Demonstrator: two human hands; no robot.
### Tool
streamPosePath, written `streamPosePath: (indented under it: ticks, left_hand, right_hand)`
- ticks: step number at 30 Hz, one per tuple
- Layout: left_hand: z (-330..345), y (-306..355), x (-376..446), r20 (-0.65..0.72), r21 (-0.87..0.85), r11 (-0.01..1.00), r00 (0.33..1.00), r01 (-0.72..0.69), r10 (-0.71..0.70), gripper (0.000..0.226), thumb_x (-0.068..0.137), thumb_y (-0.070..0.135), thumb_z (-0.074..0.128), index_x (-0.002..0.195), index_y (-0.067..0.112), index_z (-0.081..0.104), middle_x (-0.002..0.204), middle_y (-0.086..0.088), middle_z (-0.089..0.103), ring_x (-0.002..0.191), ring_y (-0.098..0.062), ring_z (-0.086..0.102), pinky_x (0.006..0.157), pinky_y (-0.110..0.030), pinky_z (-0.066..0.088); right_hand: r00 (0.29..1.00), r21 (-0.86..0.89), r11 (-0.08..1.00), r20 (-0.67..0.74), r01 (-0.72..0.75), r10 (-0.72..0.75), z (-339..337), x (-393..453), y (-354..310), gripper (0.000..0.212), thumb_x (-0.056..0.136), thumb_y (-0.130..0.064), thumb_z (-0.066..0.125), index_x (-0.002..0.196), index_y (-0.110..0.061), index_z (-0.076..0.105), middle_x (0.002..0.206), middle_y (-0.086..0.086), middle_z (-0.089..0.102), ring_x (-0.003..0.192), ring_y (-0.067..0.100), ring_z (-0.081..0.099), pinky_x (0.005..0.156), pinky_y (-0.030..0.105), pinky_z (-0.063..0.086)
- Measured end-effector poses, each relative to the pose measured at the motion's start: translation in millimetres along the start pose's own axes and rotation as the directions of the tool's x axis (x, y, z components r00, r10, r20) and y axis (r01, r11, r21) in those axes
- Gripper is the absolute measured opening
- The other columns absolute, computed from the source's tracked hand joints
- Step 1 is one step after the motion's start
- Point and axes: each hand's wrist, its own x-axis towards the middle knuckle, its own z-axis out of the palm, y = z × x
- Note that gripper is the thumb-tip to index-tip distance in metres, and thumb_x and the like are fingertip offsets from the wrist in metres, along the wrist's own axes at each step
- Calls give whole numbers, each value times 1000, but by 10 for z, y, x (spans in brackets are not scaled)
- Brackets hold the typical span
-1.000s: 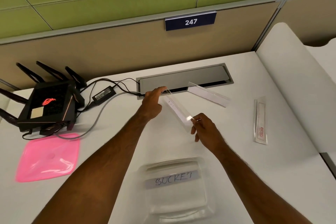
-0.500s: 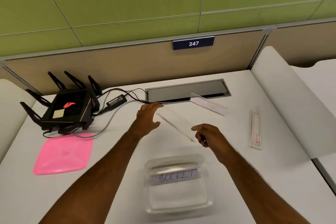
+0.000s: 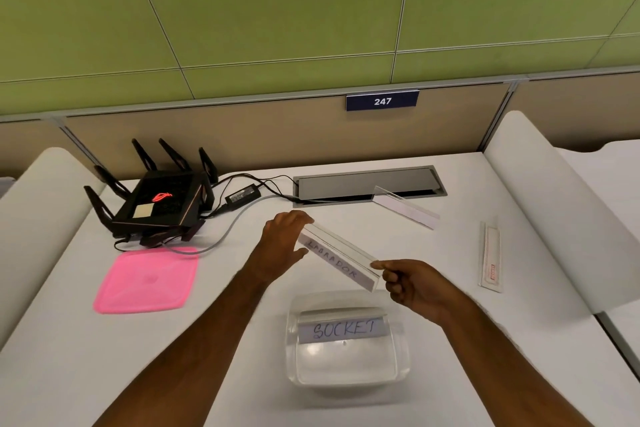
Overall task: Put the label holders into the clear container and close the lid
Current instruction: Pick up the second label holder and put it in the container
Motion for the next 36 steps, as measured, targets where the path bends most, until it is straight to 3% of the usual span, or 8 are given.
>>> streamPosePath:
  ticks: [6, 9, 14, 22, 25, 29, 32, 36]
  left_hand:
    - [-97, -2, -221, 20, -45, 999, 999, -28, 28, 64, 80, 31, 84, 137, 19, 56, 140, -1, 57, 134, -23, 46, 112, -39, 36]
    - [-171, -11, -309, 106, -20, 1000, 994, -17, 19, 68, 78, 38, 84, 139, 27, 54, 140, 4, 56, 136, -19, 43, 115, -38, 32]
    - [-265, -11, -465, 95, -43, 999, 995, 12, -8, 77, 76, 48, 83, 144, 34, 50, 145, 10, 55, 137, -17, 42, 117, -40, 30]
    - [-276, 84, -707, 52, -101, 984, 989, 146, -141, 78, 75, 46, 85, 143, 32, 51, 141, 9, 59, 131, -15, 48, 111, -33, 38]
    - [-245, 115, -790, 62, -183, 955, 972, 233, -225, 80, 73, 43, 87, 143, 33, 51, 137, 11, 62, 127, -13, 51, 109, -32, 40]
    - [-221, 139, -862, 103, -292, 908, 954, 301, -283, 81, 67, 43, 91, 139, 36, 54, 128, 16, 66, 116, -9, 56, 101, -28, 48]
    - [-198, 149, -915, 118, -373, 868, 944, 329, -307, 82, 63, 43, 93, 136, 38, 57, 122, 17, 69, 110, -6, 58, 91, -22, 49]
    - [-157, 179, -979, 118, -428, 838, 940, 338, -319, 81, 62, 42, 95, 134, 37, 59, 119, 16, 70, 112, -1, 60, 97, -26, 51]
  right_hand:
    - [996, 61, 994, 34, -89, 87, -17, -59, 119, 27, 88, -12, 66, 110, 0, 77, 66, 0, 51, 53, 11, 44, 51, 23, 37]
    - [997, -66, 995, 6, -70, 71, -21, -126, 140, 29, 87, -17, 69, 109, -1, 78, 65, 0, 50, 54, 10, 40, 53, 23, 35]
    - [976, -453, 884, -112, 116, -185, 70, -261, 117, 25, 101, -26, 59, 103, -12, 80, 99, 16, 74, 76, 25, 68, 72, 35, 47]
    - [913, -498, 811, -86, 308, -399, 179, -388, 147, 25, 107, -27, 51, 114, -22, 74, 117, -3, 76, 114, 24, 69, 91, 42, 59]
    - [889, -632, 689, -2, 355, -459, 124, -401, 220, 29, 97, -40, 66, 126, -38, 65, 123, -18, 70, 121, 6, 64, 95, 30, 57]
    - [856, -780, 475, 145, 407, -495, 6, -385, 316, 76, 79, -42, 86, 143, -45, 46, 140, -27, 56, 130, -6, 51, 96, 22, 53]
    - [823, -821, 377, 184, 429, -537, -56, -372, 328, 74, 80, -41, 84, 143, -46, 46, 139, -29, 57, 130, -2, 52, 97, 26, 55]
    - [804, -828, 344, 197, 443, -561, -91, -368, 295, 67, 84, -40, 81, 143, -48, 48, 138, -30, 58, 130, -1, 54, 96, 27, 55]
